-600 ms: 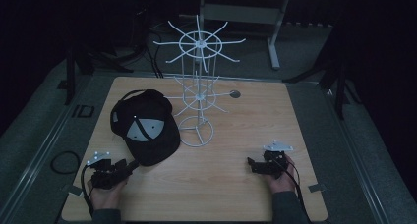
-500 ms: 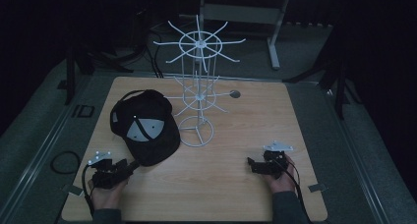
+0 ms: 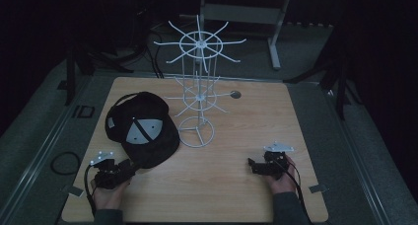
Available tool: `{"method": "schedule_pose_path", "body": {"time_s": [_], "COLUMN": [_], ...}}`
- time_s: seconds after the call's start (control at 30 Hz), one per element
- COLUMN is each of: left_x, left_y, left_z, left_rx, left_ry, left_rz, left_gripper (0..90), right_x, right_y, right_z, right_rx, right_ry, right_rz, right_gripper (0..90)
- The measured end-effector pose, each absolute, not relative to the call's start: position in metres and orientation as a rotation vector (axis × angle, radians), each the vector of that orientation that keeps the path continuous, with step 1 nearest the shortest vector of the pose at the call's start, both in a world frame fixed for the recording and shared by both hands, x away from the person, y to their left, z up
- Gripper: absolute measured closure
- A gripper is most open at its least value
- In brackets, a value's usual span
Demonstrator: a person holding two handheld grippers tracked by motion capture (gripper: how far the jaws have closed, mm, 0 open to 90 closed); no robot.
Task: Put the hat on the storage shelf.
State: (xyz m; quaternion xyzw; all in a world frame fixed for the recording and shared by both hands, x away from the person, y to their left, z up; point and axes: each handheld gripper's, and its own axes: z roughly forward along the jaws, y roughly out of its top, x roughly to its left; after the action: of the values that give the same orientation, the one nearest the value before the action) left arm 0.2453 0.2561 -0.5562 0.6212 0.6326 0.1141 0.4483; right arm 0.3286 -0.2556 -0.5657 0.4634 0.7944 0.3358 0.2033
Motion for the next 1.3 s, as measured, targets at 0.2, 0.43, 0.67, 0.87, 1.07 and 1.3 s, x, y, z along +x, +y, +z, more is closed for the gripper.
{"method": "schedule_pose_path", "body": {"time_s": [0.2,0.43,0.67,0.87,1.07,1.3], "left_x": [0.246,0.246,0.25,0.254,0.258,0.264], "left_y": [0.251,0.248,0.242,0.239,0.237,0.233], "left_z": [-0.556,-0.556,-0.559,-0.562,-0.564,-0.566], "left_rx": [1.556,1.578,1.612,1.615,1.632,1.653], "left_ry": [1.544,1.513,1.506,1.51,1.499,1.482], "left_rz": [0.285,0.284,0.266,0.254,0.236,0.236], "left_gripper": [41.1,44.2,44.4,45.5,46.9,49.8], "right_x": [0.329,0.329,0.329,0.329,0.329,0.329], "right_y": [-0.256,-0.256,-0.256,-0.256,-0.256,-0.256], "right_z": [-0.566,-0.566,-0.566,-0.566,-0.566,-0.566], "right_rx": [1.294,1.294,1.293,1.293,1.292,1.293], "right_ry": [2.217,2.217,2.217,2.217,2.217,2.217], "right_rz": [0.937,0.937,0.937,0.937,0.937,0.937], "right_gripper": [13.0,13.0,13.0,13.0,13.0,13.0]}}
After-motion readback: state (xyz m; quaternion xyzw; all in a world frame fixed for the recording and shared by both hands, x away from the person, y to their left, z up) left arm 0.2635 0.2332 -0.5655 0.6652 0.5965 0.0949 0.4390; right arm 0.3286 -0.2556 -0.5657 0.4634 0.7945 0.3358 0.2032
